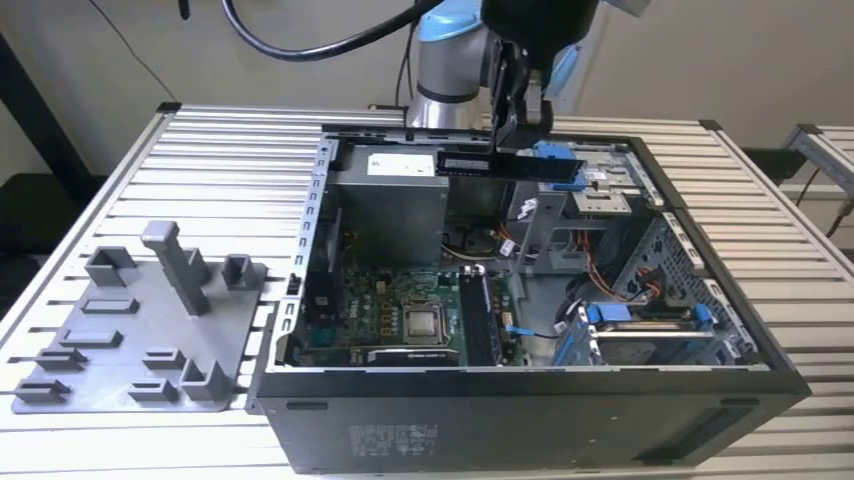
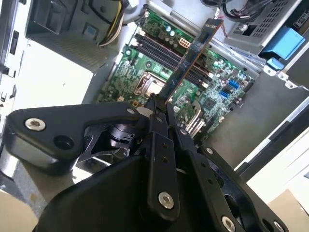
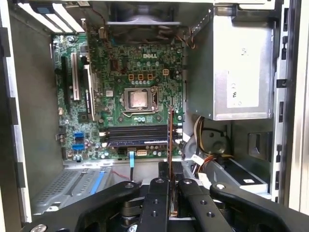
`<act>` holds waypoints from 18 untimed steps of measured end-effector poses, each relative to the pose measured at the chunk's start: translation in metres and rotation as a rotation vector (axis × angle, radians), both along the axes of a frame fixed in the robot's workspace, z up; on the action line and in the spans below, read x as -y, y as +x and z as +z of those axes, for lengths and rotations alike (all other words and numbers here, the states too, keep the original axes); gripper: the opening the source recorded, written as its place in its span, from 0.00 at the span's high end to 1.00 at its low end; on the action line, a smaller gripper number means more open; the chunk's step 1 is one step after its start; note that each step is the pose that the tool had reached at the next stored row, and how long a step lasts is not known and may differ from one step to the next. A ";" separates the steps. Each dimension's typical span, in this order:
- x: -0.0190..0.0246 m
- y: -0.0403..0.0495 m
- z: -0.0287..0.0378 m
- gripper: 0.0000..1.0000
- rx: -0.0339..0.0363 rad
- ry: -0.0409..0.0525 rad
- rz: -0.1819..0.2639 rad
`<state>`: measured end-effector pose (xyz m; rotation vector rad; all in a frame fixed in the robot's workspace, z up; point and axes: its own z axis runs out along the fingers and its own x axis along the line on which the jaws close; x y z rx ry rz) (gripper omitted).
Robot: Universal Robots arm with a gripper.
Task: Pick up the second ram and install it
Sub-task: 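Pick up the second ram and move it above second insertion slot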
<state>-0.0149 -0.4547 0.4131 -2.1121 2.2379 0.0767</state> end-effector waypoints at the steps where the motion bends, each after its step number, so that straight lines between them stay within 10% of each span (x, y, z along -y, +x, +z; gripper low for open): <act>1: -0.0016 0.0000 0.0000 0.86 0.0001 -0.0001 0.000; 18: -0.0185 0.0003 -0.0006 0.86 0.0008 -0.0001 -0.021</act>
